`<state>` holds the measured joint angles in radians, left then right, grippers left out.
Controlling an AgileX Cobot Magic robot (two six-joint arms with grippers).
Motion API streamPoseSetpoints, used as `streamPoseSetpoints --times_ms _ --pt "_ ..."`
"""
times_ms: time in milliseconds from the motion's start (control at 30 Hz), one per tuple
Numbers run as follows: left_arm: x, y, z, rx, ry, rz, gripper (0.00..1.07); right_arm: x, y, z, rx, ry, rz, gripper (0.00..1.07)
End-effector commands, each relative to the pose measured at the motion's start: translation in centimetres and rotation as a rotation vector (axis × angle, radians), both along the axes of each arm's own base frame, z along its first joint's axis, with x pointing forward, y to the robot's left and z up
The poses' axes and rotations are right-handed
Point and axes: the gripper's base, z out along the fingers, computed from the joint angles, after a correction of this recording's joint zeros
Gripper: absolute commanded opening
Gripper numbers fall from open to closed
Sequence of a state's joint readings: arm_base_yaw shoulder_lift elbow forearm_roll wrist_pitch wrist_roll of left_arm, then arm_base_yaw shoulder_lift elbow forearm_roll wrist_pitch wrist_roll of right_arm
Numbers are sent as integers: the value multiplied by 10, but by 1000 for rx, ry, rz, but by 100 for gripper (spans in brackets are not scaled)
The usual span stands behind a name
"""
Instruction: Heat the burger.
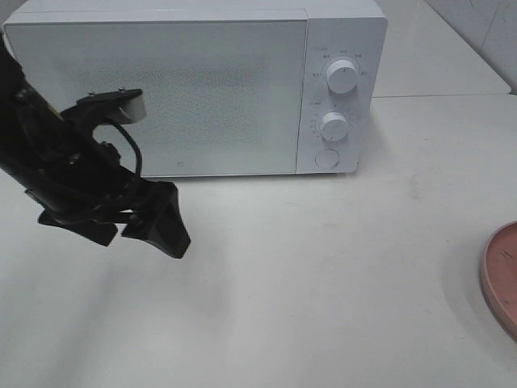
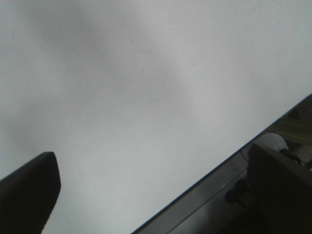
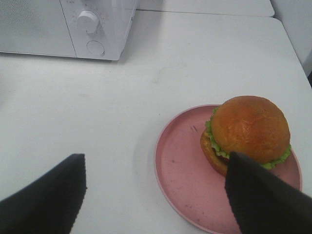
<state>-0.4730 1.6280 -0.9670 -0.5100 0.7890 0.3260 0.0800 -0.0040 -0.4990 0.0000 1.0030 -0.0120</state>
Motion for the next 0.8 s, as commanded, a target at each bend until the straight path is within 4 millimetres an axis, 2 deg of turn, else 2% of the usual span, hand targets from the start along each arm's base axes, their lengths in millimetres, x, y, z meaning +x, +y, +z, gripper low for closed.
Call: streamPoseSetpoints --times_ms 33,67,133,200,233,333,400,433,500,567,600,633,667,733,767,800 --pt "-5 22 15 4 49 22 99 -3 0 -1 2 -30 -9 76" --pt "-5 22 15 4 49 22 99 -3 0 -1 2 -30 -9 76" --pt "-5 50 31 -7 78 96 99 -3 0 -1 2 -30 -9 76" --pt "-5 58 35 -8 83 125 99 -3 0 -1 2 -30 -9 76" --pt "-6 73 42 5 79 176 99 -3 0 -1 2 -30 -9 76" --pt "-7 82 45 21 75 206 99 -3 0 -1 2 -30 -9 76" --pt "-11 116 55 116 69 334 99 -3 0 -1 2 -30 -9 76" --pt "-11 116 55 116 69 334 99 -3 0 -1 2 -30 -9 76" --pt "-20 139 63 178 66 406 99 -3 0 -1 2 -30 -9 76" --pt "-23 143 65 183 64 429 99 -3 0 -1 2 -30 -9 76" --pt "-32 152 69 184 49 479 99 -3 0 -1 2 -30 -9 76" --pt "-32 152 69 184 49 479 99 -3 0 -1 2 -30 -9 76" --pt "-43 155 72 181 29 496 99 -3 0 -1 2 -30 -9 76" --pt "-48 156 73 182 20 499 99 -3 0 -1 2 -30 -9 76" --pt "-61 156 75 183 -2 502 99 -3 0 -1 2 -30 -9 76" --pt "-61 156 75 183 -2 502 99 -3 0 -1 2 -30 -9 76"
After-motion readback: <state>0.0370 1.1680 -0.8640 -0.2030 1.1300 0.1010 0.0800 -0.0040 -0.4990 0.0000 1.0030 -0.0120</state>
